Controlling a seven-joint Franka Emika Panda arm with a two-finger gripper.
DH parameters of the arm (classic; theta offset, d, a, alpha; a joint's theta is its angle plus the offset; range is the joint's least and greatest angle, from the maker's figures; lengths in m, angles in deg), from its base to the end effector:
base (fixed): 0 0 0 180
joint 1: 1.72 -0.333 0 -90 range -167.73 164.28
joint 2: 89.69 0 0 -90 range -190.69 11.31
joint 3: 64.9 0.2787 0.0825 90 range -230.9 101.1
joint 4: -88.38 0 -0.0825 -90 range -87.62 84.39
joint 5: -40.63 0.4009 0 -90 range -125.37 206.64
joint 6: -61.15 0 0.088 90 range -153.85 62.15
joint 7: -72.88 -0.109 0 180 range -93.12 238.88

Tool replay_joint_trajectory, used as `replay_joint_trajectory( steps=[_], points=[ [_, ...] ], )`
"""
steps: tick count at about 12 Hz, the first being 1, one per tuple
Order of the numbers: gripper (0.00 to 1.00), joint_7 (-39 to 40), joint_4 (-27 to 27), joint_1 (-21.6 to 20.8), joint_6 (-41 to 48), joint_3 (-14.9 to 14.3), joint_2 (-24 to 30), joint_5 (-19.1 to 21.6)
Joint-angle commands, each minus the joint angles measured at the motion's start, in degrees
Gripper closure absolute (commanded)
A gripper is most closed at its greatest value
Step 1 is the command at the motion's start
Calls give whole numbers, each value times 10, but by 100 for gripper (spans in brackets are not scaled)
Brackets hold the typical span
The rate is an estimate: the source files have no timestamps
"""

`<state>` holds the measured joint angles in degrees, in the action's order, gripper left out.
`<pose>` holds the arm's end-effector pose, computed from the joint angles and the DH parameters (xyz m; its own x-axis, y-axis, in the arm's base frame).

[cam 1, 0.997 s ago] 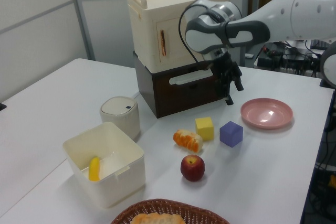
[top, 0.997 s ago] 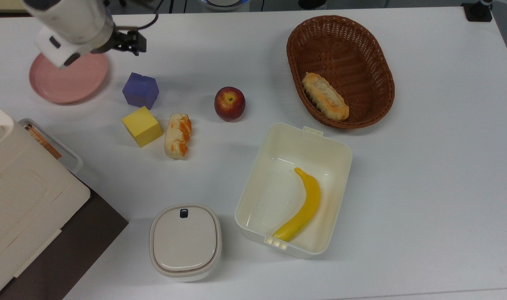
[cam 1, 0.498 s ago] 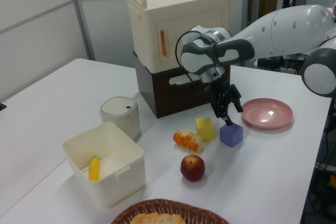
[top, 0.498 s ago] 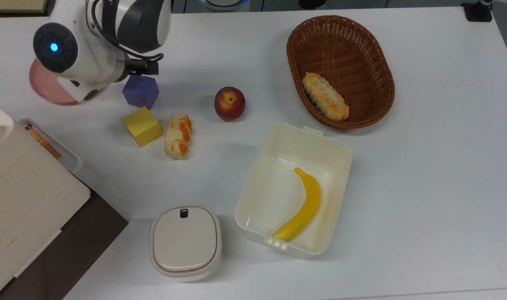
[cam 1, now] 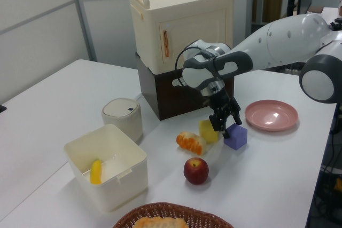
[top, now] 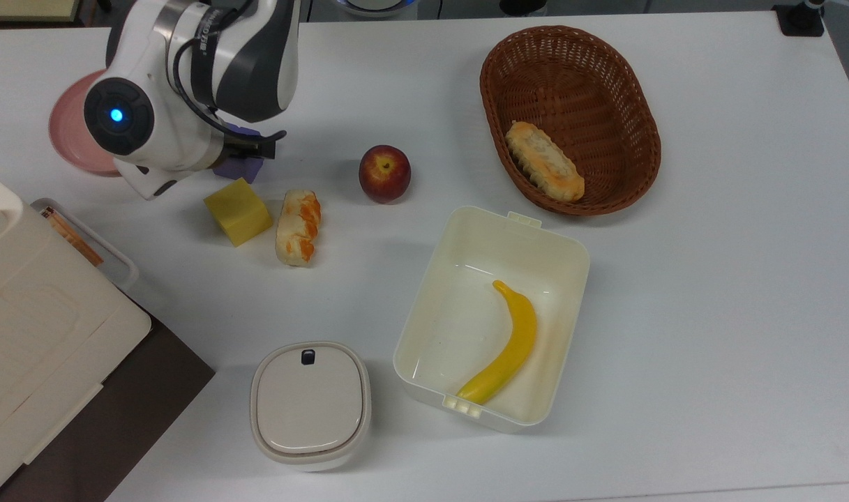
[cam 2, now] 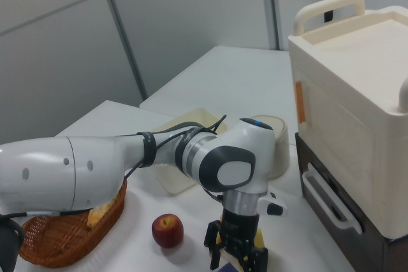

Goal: Put the purple cube on a plate
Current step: 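Close the gripper on the purple cube, then lift the purple cube and carry it over the pink plate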

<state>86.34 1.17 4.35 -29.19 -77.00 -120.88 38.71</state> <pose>0.6051 -0.1887 0.2800 0.8754 -0.0689 -0.4784 -0.0636 -0.9976 0.0273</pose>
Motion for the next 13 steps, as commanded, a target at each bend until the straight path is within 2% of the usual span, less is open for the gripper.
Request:
replay_joint_trajectory(
  steps=[1,3,4,5,7,11,13],
  points=[
    [18,-17,-15,-12,-12,-5,9,4],
    [67,-54,-13,-21,-12,-5,10,-17],
    [81,-52,-10,-21,-7,-5,11,-20],
    [87,-50,-8,-20,-6,-6,15,-22],
    [90,-14,6,-11,-5,-12,25,-36],
    [91,165,13,46,0,-12,44,-63],
    [91,218,13,67,0,-12,43,-90]
  ],
)
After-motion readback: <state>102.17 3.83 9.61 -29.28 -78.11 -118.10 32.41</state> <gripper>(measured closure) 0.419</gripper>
